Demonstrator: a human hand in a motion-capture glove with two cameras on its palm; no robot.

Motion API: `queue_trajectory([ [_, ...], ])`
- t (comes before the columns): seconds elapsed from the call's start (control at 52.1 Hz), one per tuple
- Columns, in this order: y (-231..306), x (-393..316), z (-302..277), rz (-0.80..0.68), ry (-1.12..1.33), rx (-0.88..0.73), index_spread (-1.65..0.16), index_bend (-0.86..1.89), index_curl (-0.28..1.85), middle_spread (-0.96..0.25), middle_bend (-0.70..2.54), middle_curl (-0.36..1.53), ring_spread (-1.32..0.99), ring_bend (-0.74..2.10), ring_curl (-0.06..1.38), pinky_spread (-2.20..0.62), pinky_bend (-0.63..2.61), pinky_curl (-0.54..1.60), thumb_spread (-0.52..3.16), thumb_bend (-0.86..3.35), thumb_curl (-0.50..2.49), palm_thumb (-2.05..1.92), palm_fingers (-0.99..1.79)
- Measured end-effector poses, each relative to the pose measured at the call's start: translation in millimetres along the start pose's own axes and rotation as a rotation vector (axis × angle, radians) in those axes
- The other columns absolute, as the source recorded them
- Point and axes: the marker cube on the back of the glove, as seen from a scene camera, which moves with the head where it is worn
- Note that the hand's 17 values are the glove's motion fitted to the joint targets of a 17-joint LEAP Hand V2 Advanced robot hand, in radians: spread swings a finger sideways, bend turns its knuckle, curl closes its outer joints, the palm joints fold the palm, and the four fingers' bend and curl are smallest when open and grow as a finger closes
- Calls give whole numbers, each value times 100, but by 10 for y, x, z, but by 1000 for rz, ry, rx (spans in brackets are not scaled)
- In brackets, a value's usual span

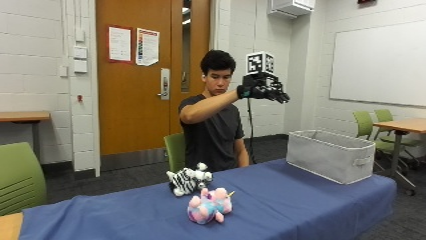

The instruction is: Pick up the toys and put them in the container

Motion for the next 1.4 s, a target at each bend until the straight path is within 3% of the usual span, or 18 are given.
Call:
queue_trajectory([
  [0.115,616,1022,295,248,21,-19,-33,22,54,-17,47,40,-34,86,28,-14,87,33,89,-13,12,-18,22],
  [0.346,1435,1873,1346,385,-15,-64,-34,23,55,-18,45,40,-35,80,25,-8,83,32,87,-12,12,-18,24],
  [0.711,1906,2129,2857,469,-105,-290,-35,25,56,-19,32,38,-32,54,19,0,90,35,86,-11,12,-16,6],
  [1.037,2238,2062,3038,476,-94,-431,-35,20,52,-11,14,34,-19,37,16,3,110,39,92,-5,17,-5,-2],
  [1.21,2286,1940,2987,449,-103,-394,-39,65,64,-8,16,30,-15,26,13,2,101,35,107,5,23,14,20],
  [1.306,2238,1901,2967,443,-32,-290,-38,66,69,-14,28,33,-24,51,18,-1,83,29,116,17,30,35,46],
  [1.402,2159,1930,2946,471,3,-201,-37,50,72,-23,52,41,-36,84,28,-13,76,27,114,25,39,52,80],
])
